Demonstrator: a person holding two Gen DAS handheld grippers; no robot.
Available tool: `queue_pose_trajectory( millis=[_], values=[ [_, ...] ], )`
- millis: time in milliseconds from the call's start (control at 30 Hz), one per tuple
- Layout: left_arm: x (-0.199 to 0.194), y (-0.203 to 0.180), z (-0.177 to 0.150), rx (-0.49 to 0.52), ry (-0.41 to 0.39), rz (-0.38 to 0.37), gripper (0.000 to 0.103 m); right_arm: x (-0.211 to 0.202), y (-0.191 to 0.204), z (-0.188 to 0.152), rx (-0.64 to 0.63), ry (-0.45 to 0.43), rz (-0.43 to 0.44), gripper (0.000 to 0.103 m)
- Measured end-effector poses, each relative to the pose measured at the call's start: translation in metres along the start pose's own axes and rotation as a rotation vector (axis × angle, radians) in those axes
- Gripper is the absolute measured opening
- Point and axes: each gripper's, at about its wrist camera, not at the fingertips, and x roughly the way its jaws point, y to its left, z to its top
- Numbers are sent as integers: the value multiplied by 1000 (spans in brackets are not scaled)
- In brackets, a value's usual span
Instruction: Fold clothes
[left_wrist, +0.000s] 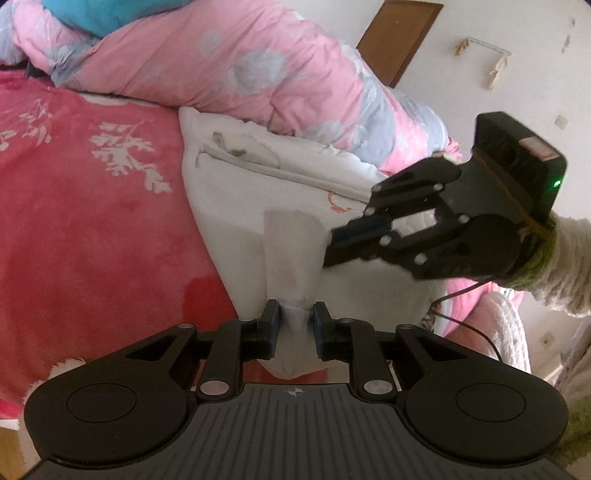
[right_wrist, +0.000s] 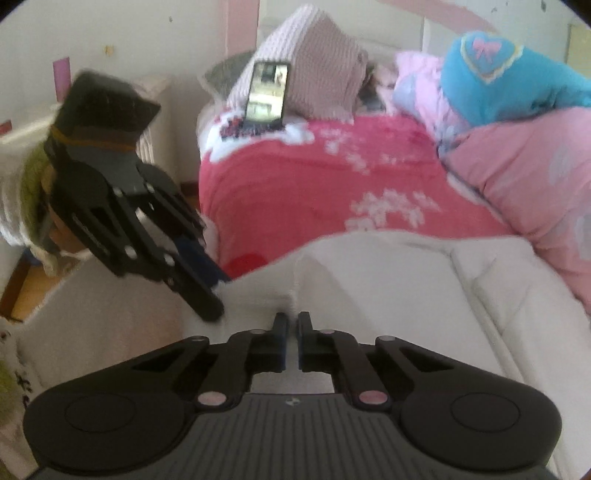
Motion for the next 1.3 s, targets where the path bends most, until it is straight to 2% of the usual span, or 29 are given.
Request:
queue_pose_trajectory(
  millis=[67,133,200,400,500,567,733,800,967,1000,1133,1300],
  values=[
    [-4,-1,1,24,-13,1,25,-7,6,6,-31,-30,-10,4],
    [-6,-2,2,41,-31,5,47,-11,12,14,-69,-53,-24,3],
    [-8,-2,4,57,-50,7,53,-12,15,21,-103,-65,-29,3],
    [-2,4,11,81,-80,1,53,0,15,38,-185,-55,-19,3],
    [0,9,15,74,-92,-23,52,6,14,46,-216,-44,-2,3],
    [3,11,17,76,-94,-37,47,10,13,49,-231,-40,10,3],
    [8,14,18,68,-97,-17,14,21,7,54,-240,-39,40,2],
    [9,15,17,50,-90,-9,7,24,0,56,-192,-49,40,2],
    [8,13,15,25,-85,17,6,1,-37,54,56,-134,-20,7],
    [8,12,15,18,-87,23,6,-10,-46,51,115,-159,-42,12],
    [8,12,13,-25,-89,55,6,-76,-74,21,343,-253,-189,16],
    [8,11,12,-69,-95,97,6,-160,-80,-46,546,-306,-411,21]
  ],
)
